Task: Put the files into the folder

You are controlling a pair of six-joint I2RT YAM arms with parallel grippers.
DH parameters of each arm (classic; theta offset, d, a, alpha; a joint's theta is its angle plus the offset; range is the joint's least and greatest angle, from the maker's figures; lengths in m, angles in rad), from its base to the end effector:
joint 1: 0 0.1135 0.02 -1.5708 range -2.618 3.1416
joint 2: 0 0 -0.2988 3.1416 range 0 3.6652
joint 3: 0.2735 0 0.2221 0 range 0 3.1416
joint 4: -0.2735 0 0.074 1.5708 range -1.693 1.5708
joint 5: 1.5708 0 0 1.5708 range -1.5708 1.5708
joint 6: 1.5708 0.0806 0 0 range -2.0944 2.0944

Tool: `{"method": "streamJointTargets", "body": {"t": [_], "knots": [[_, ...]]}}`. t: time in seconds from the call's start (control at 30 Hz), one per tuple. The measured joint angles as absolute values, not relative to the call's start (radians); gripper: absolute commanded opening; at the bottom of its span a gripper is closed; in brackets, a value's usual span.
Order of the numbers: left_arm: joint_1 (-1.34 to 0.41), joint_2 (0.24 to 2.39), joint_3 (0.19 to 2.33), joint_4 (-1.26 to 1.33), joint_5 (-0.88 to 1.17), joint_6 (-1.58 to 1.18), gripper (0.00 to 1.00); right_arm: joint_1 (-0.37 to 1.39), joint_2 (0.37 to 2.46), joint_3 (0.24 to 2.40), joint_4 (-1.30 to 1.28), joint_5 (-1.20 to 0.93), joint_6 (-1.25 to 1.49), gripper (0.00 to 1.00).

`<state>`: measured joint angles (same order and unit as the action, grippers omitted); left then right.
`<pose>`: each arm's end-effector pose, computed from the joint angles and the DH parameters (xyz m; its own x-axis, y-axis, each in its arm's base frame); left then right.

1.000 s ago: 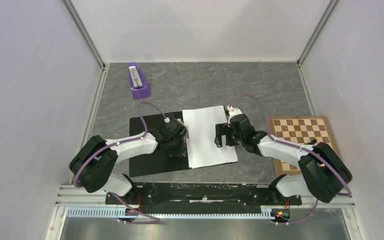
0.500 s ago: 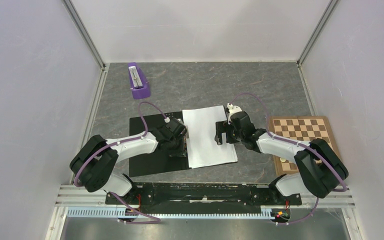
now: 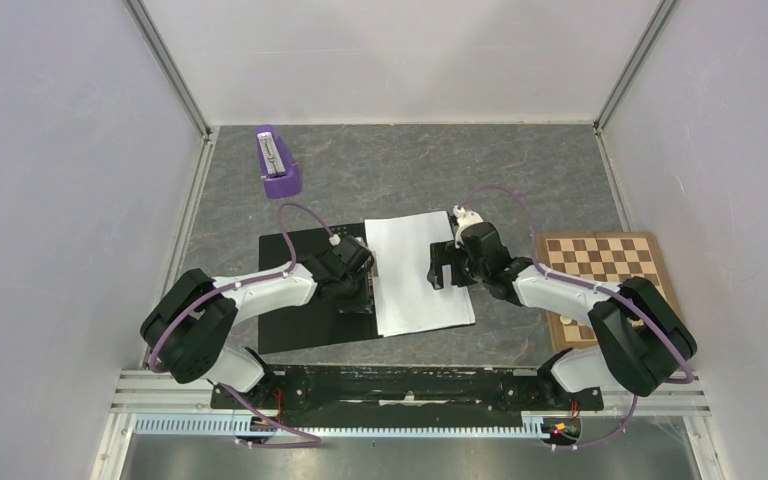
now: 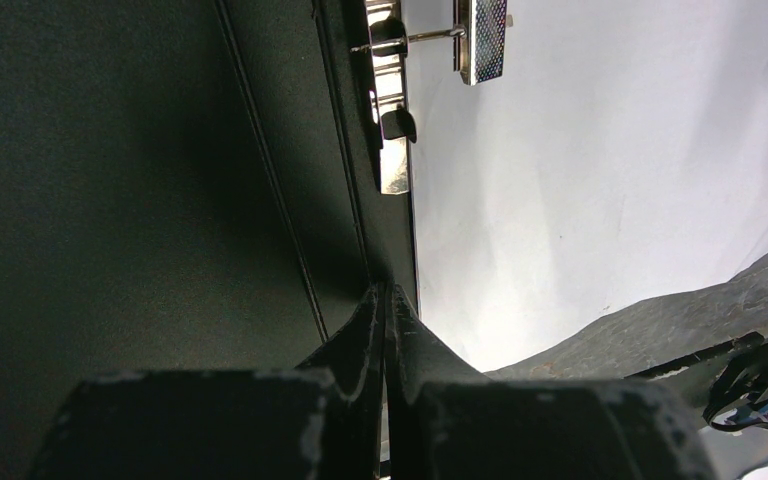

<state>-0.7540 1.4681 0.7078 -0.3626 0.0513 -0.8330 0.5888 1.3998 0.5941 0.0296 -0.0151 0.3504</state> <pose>0.1813 -0.1759 0.1676 -0.9598 -0.1124 -0.2571 -0.0154 0.9360 -0.3515 0.2246 0.1514 0.1870 -0.7408 -0.0820 -0.6667 -0.3300 0.9089 0.2549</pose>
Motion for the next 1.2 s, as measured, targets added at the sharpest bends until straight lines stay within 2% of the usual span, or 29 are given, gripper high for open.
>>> {"method": "streamJointTargets", "body": {"t": [1.2], "knots": [[-0.754,1.479,0.721,-0.376,0.052,-0.833,0.02,0.64,1.385,0.53,0.11,-0.003,0.385,0.98]]}}
